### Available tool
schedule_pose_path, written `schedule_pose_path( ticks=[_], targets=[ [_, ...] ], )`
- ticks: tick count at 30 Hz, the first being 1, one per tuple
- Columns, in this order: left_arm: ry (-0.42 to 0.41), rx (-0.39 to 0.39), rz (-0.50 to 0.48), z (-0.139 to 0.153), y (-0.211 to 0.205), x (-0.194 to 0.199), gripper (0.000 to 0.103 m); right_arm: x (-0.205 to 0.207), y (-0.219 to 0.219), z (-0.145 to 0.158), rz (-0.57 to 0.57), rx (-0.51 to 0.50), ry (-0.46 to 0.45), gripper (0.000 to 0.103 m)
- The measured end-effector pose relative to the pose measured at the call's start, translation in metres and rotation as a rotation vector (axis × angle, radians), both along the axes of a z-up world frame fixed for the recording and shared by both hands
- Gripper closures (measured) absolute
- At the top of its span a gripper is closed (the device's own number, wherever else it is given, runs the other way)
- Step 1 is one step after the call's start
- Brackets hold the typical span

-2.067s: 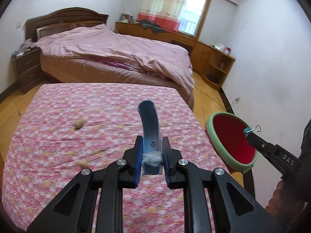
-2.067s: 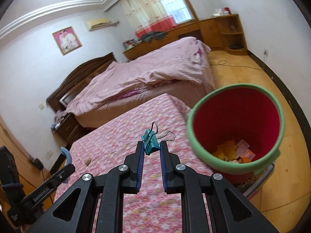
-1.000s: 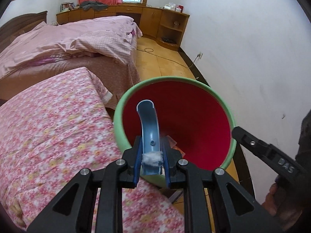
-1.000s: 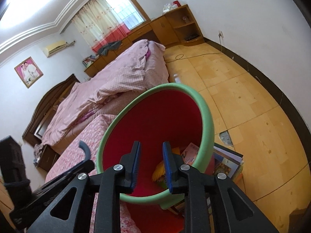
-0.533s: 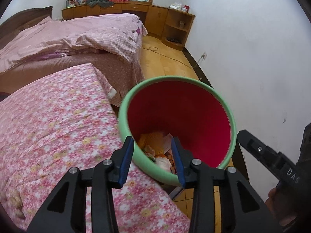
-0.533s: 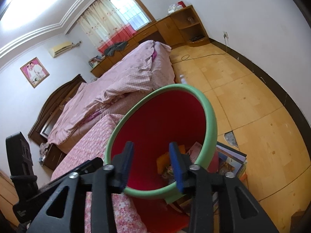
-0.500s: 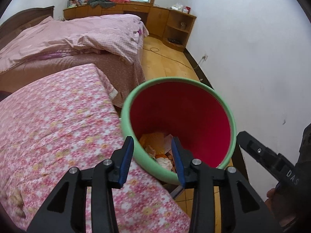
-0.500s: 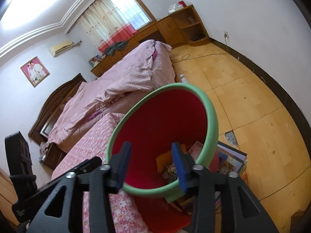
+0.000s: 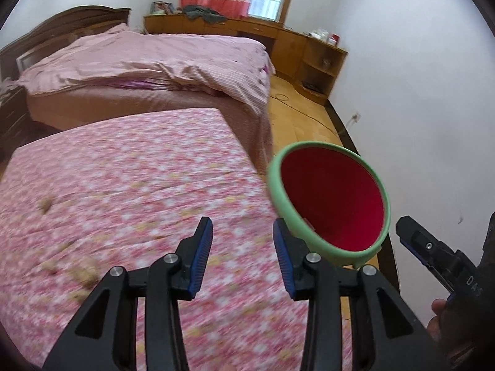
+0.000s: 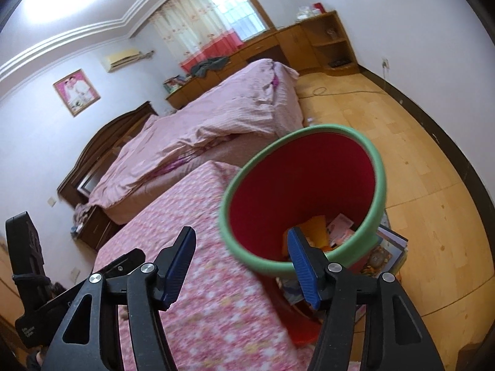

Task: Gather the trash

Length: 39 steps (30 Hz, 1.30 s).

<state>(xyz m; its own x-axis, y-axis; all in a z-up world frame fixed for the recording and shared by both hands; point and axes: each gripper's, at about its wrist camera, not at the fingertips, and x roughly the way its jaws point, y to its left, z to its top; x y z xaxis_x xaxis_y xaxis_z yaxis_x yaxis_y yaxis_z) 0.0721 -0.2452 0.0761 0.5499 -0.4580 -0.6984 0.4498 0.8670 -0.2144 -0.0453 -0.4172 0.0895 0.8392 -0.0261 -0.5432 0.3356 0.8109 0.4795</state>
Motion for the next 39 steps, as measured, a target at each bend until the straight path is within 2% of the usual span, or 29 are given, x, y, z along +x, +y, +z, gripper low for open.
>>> schedule_pose_path(
  ticks=[6,10,18,28,39],
  targets=[
    [-0.038,-0.019,0.103,0.013,0.056,-0.015,0.058,-0.001,0.039,0.013,0.080,-0.030,-0.017,0.039],
    [-0.054,-0.028,0.165,0.022,0.090,-0.024,0.058,-0.004,0.063,0.023,0.118,-0.061,-0.024,0.032],
    [-0.140,-0.022,0.294,0.044,0.153,-0.058,0.058,-0.014,0.113,0.039,0.198,-0.138,-0.043,0.032],
    [-0.245,0.001,0.413,0.061,0.200,-0.097,0.057,-0.025,0.158,0.042,0.250,-0.206,-0.070,0.031],
    [-0.283,-0.018,0.447,0.061,0.214,-0.109,0.057,-0.034,0.183,0.049,0.277,-0.291,-0.101,0.030]
  ],
)
